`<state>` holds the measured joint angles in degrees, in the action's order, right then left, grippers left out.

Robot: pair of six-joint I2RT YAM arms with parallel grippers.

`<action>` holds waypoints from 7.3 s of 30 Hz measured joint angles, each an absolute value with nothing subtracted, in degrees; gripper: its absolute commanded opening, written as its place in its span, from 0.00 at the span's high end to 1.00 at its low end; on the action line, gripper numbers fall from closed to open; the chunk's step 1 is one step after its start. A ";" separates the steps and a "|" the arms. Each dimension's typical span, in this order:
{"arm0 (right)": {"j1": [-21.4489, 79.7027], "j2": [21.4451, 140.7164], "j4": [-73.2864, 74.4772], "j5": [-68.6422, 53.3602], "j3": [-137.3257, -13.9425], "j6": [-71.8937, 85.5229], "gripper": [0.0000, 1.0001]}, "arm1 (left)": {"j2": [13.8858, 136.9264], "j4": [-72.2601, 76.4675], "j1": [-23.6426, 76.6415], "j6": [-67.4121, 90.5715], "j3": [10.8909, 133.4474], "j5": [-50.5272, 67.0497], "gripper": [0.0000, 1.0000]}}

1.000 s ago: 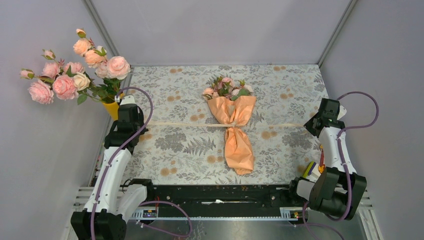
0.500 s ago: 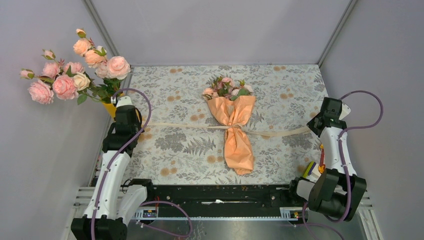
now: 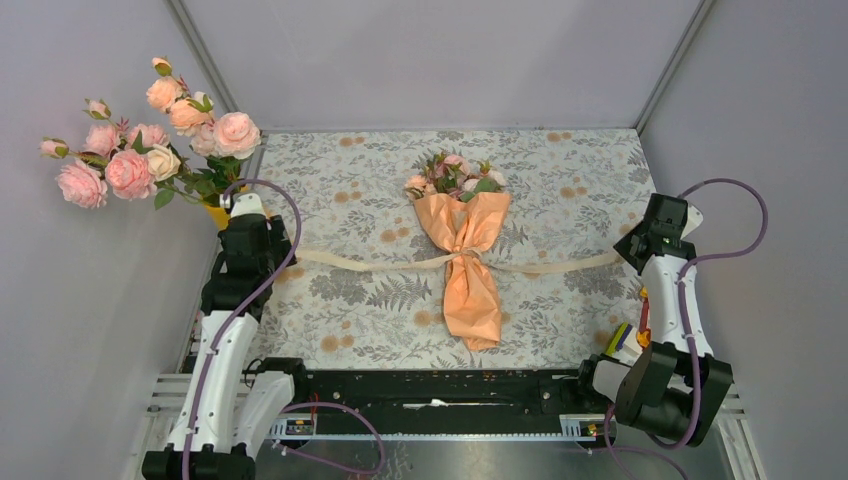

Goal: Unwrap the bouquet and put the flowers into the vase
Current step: Untie the ribbon from the wrapping paper.

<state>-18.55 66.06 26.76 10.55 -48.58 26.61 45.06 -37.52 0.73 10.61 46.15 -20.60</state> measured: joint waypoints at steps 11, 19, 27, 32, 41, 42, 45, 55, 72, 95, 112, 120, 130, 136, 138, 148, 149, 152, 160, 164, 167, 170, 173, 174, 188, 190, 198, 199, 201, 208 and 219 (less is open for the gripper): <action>-18.55 62.11 26.22 -0.95 -48.56 24.03 0.27 | 36.12 -36.16 2.50 9.41 44.51 -7.16 0.19; -13.76 61.78 24.25 -12.97 -48.12 22.59 0.32 | 36.05 -34.63 14.24 11.16 42.28 -0.19 0.19; 7.46 64.71 17.52 -17.67 -44.49 23.86 0.40 | 50.37 -19.33 33.21 19.88 41.56 0.71 0.20; 15.70 69.73 13.91 -17.96 -42.83 26.06 0.39 | 65.30 -9.10 36.97 25.32 42.85 4.84 0.23; 21.69 78.96 10.35 -17.47 -44.77 27.29 0.44 | 80.71 -0.86 38.15 27.57 49.54 12.19 0.24; 22.02 79.94 9.93 -17.47 -45.21 27.29 0.45 | 81.65 -0.01 38.15 27.68 49.84 12.51 0.24; 23.07 82.74 8.91 -17.45 -46.48 27.46 0.49 | 83.61 1.21 38.15 27.97 49.91 13.02 0.32; 24.36 88.14 6.74 -16.53 -48.69 28.36 0.56 | 88.71 3.03 38.20 29.02 49.91 13.47 0.43; 24.51 91.15 6.37 -13.37 -50.59 26.96 0.84 | 93.71 7.22 39.48 31.00 49.91 13.41 0.83; 24.64 88.25 8.64 -7.33 -52.25 24.43 1.00 | 88.23 5.13 40.53 31.59 47.29 10.81 1.00; 29.28 77.34 5.56 -12.23 -49.06 21.19 0.67 | 84.97 3.73 40.58 32.91 42.46 10.92 0.91; 35.07 81.47 2.46 -12.97 -48.97 19.27 0.67 | 84.97 3.57 40.58 33.01 42.46 10.87 0.92; 36.88 87.90 -0.75 -12.32 -49.52 19.27 0.68 | 84.97 3.49 40.58 33.04 42.46 10.76 0.93; 37.04 90.26 -1.26 -10.11 -50.35 19.38 0.67 | 84.97 2.98 40.58 33.04 42.46 10.61 0.93; 37.04 90.50 -1.43 -9.61 -50.35 19.51 0.66 | 84.97 2.92 40.58 33.04 42.46 10.52 0.93; 37.08 92.55 -2.26 -7.97 -51.92 19.51 0.65 | 84.97 2.63 40.58 33.01 42.46 10.48 0.94; 37.08 92.82 -2.31 -7.99 -52.05 19.51 0.65 | 84.97 2.63 40.58 33.01 42.46 10.48 0.94; 37.08 93.62 -2.52 -7.99 -52.25 19.51 0.70 | 84.97 2.61 40.58 32.97 42.46 10.46 0.94; 37.23 94.61 -3.03 -6.83 -52.23 19.49 1.00 | 84.97 2.57 40.58 32.91 42.46 10.41 0.93; 37.41 93.95 -3.42 -5.98 -51.55 19.70 1.00 | 84.95 2.50 40.58 32.84 42.46 10.26 0.80; 37.45 92.14 -3.46 -5.23 -50.65 19.84 1.00 | 84.68 2.15 40.58 32.51 42.57 9.98 0.66; 37.45 90.06 -3.57 -4.62 -50.09 20.01 1.00 | 83.66 1.19 40.58 32.56 42.78 9.13 0.49; 37.47 88.14 -3.88 -3.77 -49.50 20.40 1.00 | 82.32 0.75 40.56 32.82 43.38 7.79 0.39; 37.50 87.83 -4.08 -3.66 -49.36 20.51 1.00 | 82.08 0.89 40.56 33.01 43.70 7.35 0.37; 37.52 87.70 -5.19 -4.27 -46.98 22.39 0.72 | 90.45 7.38 35.44 38.92 47.62 9.15 0.23; 37.52 87.70 -5.32 -4.36 -46.98 22.44 0.69 | 90.94 7.57 35.44 39.33 47.66 9.47 0.23; 38.59 88.88 -5.32 -4.58 -47.83 22.35 0.63 | 93.06 10.04 35.46 41.06 47.66 10.37 0.39; 38.74 89.32 -5.37 -4.58 -48.07 22.33 0.63 | 93.38 10.37 35.46 41.34 47.66 10.39 0.42; 38.98 90.17 -5.48 -4.54 -48.42 22.33 0.65 | 94.04 10.50 35.46 41.67 47.77 10.50 0.51; 39.18 93.21 -5.15 -2.39 -49.82 22.98 0.73 | 95.11 10.83 35.46 42.02 47.99 10.50 0.67; 39.40 96.55 -5.21 -0.10 -51.90 24.53 1.00 | 97.51 12.62 35.44 41.82 47.99 10.39 0.88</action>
